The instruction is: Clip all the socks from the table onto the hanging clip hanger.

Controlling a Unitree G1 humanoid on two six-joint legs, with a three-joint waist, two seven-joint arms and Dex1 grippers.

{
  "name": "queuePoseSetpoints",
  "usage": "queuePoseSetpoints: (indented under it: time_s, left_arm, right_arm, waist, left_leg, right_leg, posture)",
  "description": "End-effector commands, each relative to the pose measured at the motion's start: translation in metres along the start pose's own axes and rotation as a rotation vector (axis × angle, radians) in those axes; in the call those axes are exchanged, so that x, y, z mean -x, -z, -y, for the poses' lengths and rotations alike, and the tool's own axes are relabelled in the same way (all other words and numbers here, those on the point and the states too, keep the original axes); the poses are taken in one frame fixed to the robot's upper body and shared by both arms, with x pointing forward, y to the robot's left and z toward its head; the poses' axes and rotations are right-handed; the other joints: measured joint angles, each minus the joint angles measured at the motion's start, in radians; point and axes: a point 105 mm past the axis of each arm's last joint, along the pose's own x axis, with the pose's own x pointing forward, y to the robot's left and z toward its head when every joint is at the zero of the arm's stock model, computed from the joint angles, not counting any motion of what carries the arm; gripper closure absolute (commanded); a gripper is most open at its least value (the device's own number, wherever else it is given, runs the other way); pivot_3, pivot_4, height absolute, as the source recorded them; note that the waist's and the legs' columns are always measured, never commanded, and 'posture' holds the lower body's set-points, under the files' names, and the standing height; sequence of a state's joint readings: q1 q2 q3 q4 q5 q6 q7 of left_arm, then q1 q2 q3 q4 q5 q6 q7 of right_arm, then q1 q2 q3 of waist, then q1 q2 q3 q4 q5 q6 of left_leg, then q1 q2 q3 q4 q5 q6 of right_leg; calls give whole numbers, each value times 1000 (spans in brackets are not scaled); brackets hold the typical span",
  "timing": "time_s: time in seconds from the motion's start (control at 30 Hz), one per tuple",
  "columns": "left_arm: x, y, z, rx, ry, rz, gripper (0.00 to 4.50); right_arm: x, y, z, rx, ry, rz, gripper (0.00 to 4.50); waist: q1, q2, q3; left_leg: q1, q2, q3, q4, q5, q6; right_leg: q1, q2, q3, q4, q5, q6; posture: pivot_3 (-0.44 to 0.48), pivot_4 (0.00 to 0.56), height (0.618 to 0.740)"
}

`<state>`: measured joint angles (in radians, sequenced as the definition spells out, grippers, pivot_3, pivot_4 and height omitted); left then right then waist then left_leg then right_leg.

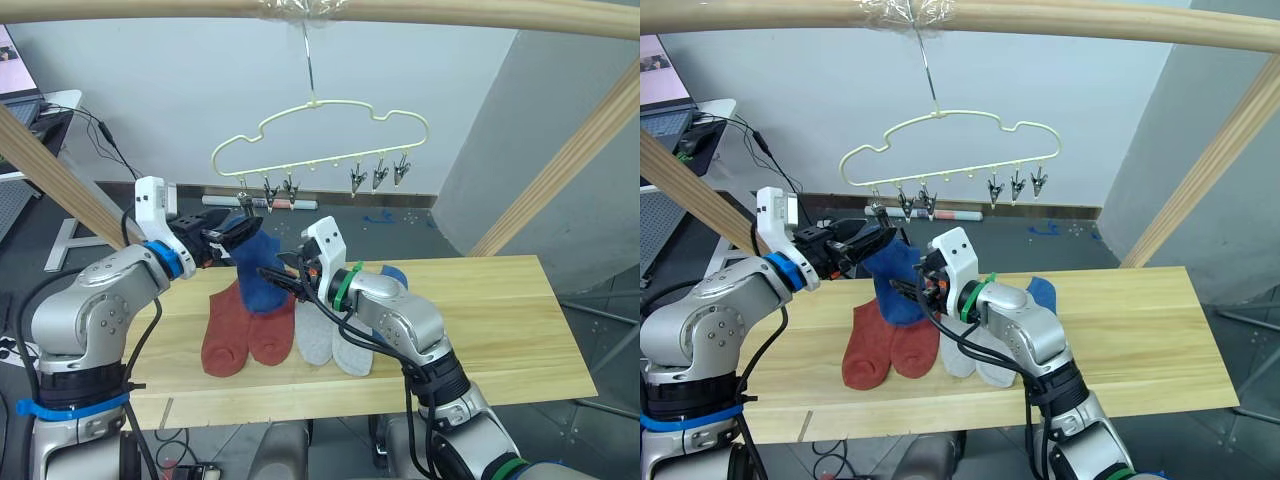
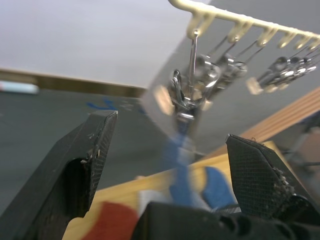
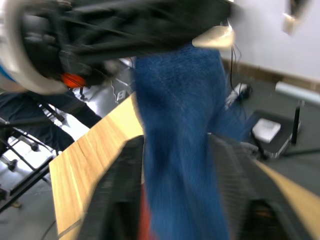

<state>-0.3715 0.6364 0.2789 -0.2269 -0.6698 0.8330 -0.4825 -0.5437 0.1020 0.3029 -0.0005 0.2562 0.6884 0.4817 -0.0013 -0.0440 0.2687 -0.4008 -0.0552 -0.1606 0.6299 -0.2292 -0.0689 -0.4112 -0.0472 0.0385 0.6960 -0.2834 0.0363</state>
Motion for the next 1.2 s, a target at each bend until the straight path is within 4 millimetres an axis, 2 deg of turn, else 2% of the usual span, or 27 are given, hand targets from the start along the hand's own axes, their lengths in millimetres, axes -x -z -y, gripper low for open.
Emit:
queuePoseSetpoints:
  time_s: [0.03, 0.1, 0.17, 0.27, 0.37, 0.53, 0.8, 1.0, 1.2]
  left_arm:
    - [3, 1, 13, -136, 12, 10, 517]
    - [5, 8, 18, -159, 8, 5, 517]
    - [4, 13, 22, -173, -5, 16, 517]
    - [0, 17, 43, -207, 31, 59, 517]
    - [-4, 21, 51, -232, 19, 119, 1126]
    - [-20, 31, 55, -249, -40, 139, 2555]
    - [-43, 22, 63, -263, -107, 183, 2555]
    - [-46, 6, 48, -271, -211, 281, 2555]
    - [-49, -3, 46, -275, -243, 339, 2555]
  right_arm:
    - [17, 4, 9, 79, 35, -7, 716]
    - [32, 12, 20, 125, 81, -31, 42]
    - [47, 17, 29, 171, 126, -40, 42]
    - [76, 18, 33, 175, 130, -24, 42]
    - [100, 14, 36, 218, 135, -22, 0]
    - [127, -4, 37, 247, 115, 5, 0]
    - [137, -29, 36, 274, 103, 69, 0]
    - [137, -52, 28, 259, 51, 173, 0]
    - [137, -76, 18, 312, -23, 222, 0]
  waist:
    - [3, 0, -6]
    - [3, 0, -10]
    - [2, 0, -12]
    - [3, 0, -14]
    - [4, 1, -16]
    - [3, 1, -17]
    - [2, 1, -17]
    - [2, 1, -17]
    - [3, 1, -17]
  left_leg:
    - [0, 0, 0, 0, 0, 0]
    - [0, 0, 0, 0, 0, 0]
    - [0, 0, 0, 0, 0, 0]
    - [0, 1, 0, 0, 0, 0]
    - [0, 1, 1, 0, 0, 0]
    - [1, 2, 0, 0, 0, 4]
    - [2, 2, 1, 1, 2, 6]
    - [2, 2, 0, 0, 3, 6]
    - [1, 1, 0, 1, 3, 6]
  right_leg:
    - [0, 0, 0, 0, 0, 0]
    - [0, 0, 0, 0, 0, 0]
    - [0, 0, 0, 0, 0, 0]
    - [0, 0, 0, 0, 0, 0]
    - [1, 0, 1, 0, 0, 0]
    - [3, 2, 0, 0, 0, 0]
    - [4, 3, 1, -1, 4, 2]
    - [4, 3, 1, -2, 4, 2]
    - [5, 3, 1, -3, 5, 2]
  posture:
    - [120, 182, 740]
    - [119, 181, 740]
    - [119, 179, 740]
    - [120, 178, 740]
    - [110, 184, 740]
    - [97, 193, 740]
    - [85, 196, 740]
    - [80, 196, 740]
    - [70, 195, 740]
